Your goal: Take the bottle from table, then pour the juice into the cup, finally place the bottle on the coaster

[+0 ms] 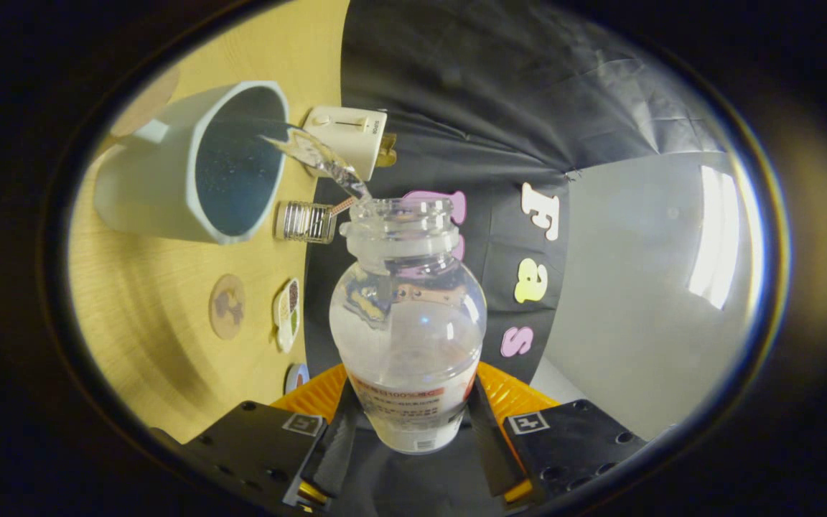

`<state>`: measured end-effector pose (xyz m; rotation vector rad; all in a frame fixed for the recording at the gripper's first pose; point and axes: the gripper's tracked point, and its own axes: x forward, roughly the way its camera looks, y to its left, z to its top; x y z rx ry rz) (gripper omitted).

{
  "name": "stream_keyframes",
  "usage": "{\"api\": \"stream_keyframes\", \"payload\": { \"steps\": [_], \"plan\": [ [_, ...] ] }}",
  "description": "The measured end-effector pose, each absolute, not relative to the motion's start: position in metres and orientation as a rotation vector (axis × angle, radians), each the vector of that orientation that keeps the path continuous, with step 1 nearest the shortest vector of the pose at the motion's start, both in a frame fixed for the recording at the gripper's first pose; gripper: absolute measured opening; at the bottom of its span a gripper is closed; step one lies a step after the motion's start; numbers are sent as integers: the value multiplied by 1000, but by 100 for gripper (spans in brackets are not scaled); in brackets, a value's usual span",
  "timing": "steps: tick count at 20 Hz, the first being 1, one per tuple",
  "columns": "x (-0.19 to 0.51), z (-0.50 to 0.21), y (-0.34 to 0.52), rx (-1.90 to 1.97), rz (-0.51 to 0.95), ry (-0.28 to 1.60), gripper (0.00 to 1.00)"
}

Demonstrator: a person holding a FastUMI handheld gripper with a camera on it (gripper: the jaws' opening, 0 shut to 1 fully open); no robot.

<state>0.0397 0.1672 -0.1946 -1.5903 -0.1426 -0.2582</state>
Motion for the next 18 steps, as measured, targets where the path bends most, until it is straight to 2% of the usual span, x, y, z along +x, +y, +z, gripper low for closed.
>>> {"api": "stream_keyframes", "payload": {
  "steps": [18],
  "plan": [
    [39, -172, 172, -1692, -305, -208, 77]
  ]
}}
